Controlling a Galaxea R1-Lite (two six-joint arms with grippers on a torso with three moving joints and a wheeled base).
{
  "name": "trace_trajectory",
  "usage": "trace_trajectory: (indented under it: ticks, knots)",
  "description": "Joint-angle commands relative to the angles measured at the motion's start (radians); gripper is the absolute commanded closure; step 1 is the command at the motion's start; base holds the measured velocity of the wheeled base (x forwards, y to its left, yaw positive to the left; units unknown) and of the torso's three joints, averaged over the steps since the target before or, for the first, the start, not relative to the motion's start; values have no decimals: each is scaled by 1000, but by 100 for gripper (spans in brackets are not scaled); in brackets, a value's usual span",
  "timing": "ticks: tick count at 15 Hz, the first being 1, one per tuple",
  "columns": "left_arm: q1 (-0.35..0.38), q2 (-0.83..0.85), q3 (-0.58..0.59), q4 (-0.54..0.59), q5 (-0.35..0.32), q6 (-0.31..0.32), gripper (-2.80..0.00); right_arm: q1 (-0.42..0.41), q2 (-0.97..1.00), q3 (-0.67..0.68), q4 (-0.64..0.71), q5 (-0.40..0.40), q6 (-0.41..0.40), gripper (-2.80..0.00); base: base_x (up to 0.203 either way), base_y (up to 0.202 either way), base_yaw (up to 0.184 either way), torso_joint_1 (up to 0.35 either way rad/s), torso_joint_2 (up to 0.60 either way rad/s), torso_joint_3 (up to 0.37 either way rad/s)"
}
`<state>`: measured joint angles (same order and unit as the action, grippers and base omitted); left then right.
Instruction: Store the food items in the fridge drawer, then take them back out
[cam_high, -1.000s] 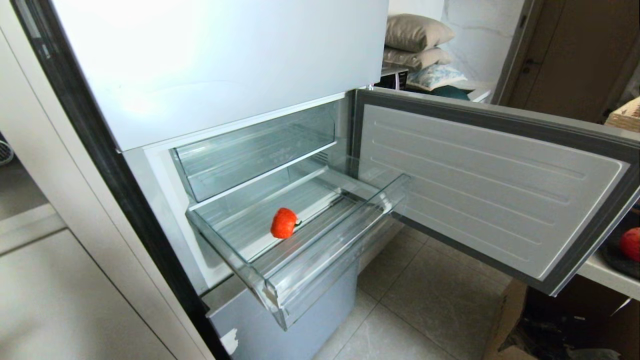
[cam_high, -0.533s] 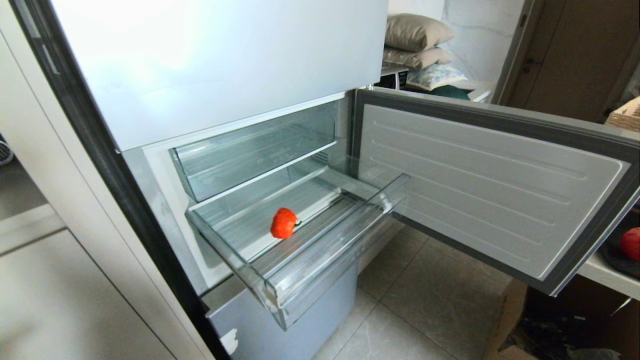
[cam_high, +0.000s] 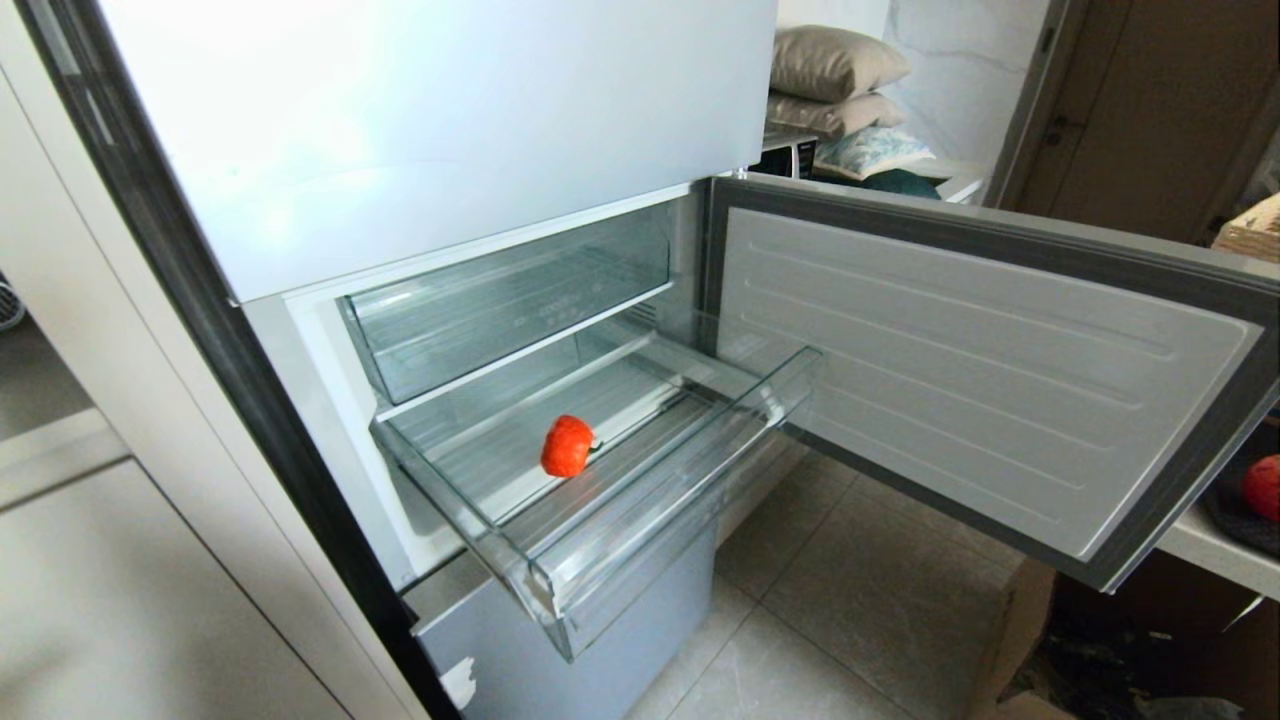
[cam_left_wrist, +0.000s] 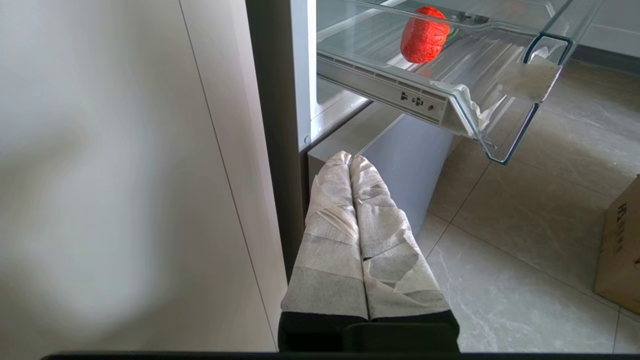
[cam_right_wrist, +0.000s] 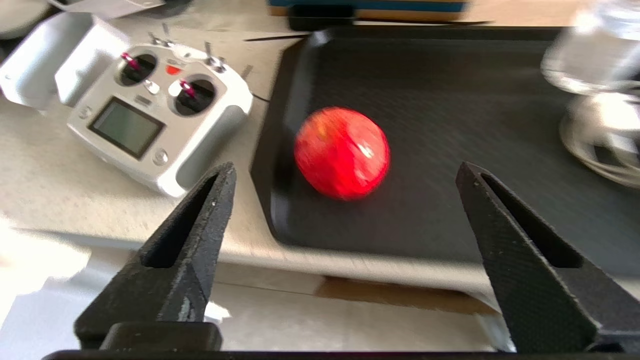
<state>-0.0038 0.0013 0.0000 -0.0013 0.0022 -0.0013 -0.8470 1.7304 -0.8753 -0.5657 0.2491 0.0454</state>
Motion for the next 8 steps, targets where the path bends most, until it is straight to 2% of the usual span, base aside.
trace_trajectory:
  ticks: [1, 8]
  knots:
    - [-1, 0, 0, 0, -1, 0, 0, 0, 116, -69, -4, 34, 9, -280, 0, 0, 0, 0, 0, 0]
    - [-1, 0, 0, 0, 1, 0, 0, 19, 326, -210, -67, 120, 14, -280, 0, 0, 0, 0, 0, 0]
